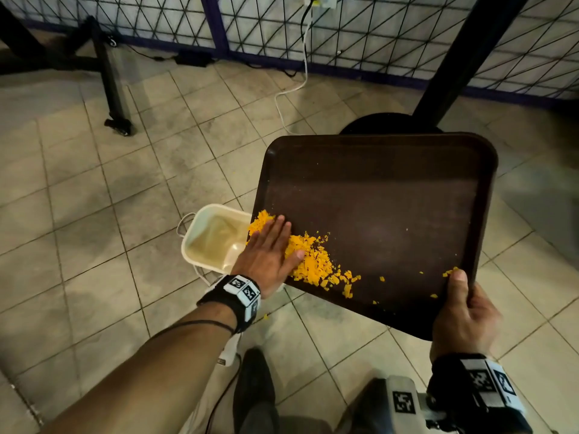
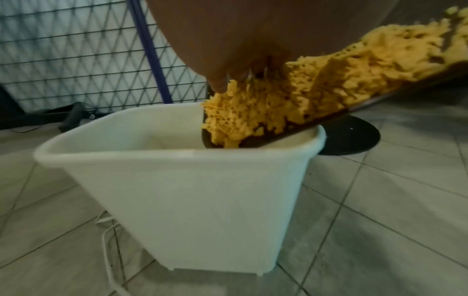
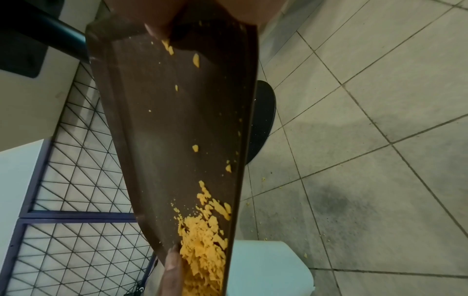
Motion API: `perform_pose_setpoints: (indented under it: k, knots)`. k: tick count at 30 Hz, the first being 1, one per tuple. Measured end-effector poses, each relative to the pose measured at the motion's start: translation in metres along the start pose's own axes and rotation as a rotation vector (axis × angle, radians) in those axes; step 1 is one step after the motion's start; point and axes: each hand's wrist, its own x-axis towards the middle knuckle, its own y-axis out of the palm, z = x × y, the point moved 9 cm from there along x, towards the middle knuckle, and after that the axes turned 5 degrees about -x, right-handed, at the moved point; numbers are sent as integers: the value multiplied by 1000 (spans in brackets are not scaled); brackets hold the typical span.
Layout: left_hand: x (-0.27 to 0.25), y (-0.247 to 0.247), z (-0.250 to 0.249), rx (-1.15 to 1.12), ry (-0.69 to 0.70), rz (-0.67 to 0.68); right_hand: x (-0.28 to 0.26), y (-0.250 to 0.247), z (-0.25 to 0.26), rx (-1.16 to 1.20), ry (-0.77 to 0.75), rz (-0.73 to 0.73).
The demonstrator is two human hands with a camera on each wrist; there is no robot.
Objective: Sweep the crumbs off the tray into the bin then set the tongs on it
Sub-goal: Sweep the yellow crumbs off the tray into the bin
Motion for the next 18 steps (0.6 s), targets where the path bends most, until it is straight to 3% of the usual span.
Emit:
perform_pose_setpoints:
  k: [2, 6, 9, 11, 13, 18]
  knots:
    - [1, -16, -4, -9, 2, -36, -1, 0, 3, 3, -19, -7]
    - [4, -36, -73, -41, 210, -130, -5, 7, 1, 27, 15, 8]
    - [-8, -17, -119, 26, 389, -123, -7, 13, 3, 45, 30, 27]
    - [-20, 0, -124, 78, 452, -135, -9, 14, 5, 41, 16, 27]
    - [-26, 13, -102, 85, 407, -108, -10, 14, 6, 32, 0, 13]
    - [-21, 13, -24, 15, 68, -9, -11, 13, 1, 43, 27, 11]
